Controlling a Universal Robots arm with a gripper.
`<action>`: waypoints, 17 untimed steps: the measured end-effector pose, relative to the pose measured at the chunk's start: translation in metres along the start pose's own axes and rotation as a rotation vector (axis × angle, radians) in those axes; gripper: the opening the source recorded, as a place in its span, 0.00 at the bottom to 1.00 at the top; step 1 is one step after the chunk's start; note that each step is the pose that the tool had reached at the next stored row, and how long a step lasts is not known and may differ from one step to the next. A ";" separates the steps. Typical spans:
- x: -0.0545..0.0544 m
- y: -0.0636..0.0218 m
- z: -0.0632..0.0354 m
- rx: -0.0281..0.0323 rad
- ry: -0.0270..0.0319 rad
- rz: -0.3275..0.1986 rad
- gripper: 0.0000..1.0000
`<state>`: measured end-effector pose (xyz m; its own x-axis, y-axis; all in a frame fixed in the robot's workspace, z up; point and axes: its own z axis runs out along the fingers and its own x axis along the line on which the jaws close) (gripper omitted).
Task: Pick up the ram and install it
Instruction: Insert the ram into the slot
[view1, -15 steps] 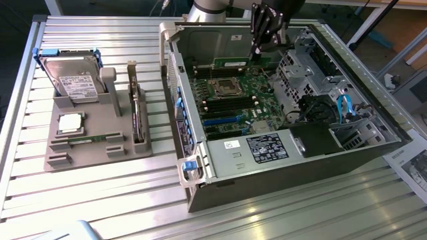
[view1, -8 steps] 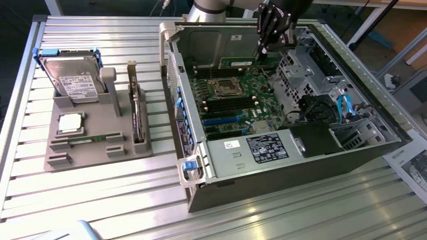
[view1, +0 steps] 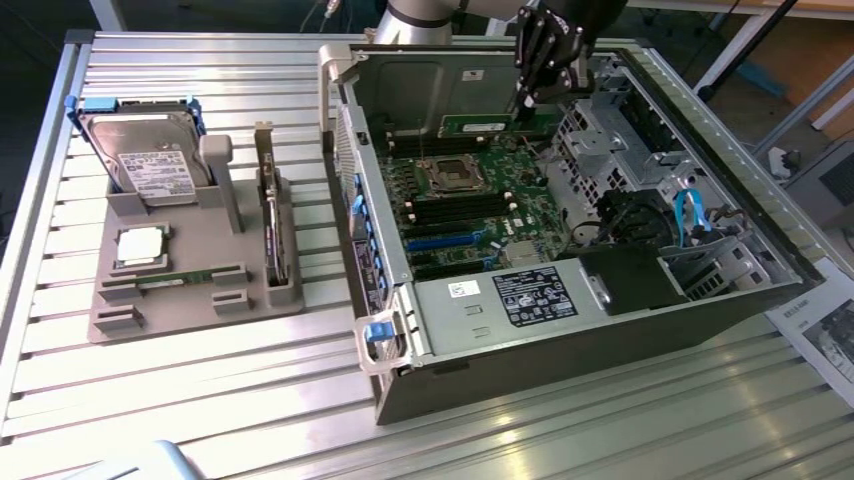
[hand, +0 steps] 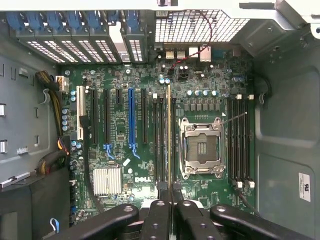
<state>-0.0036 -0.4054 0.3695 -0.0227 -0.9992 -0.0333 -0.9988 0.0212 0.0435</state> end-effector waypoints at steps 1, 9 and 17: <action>0.000 0.0000 0.0001 0.0001 -0.0013 0.000 0.12; 0.000 -0.0003 0.0059 0.0024 -0.0048 0.000 0.12; 0.001 0.0001 0.0155 0.0057 -0.0049 0.000 0.12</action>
<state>-0.0044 -0.4054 0.3540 -0.0224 -0.9990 -0.0382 -0.9991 0.0210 0.0378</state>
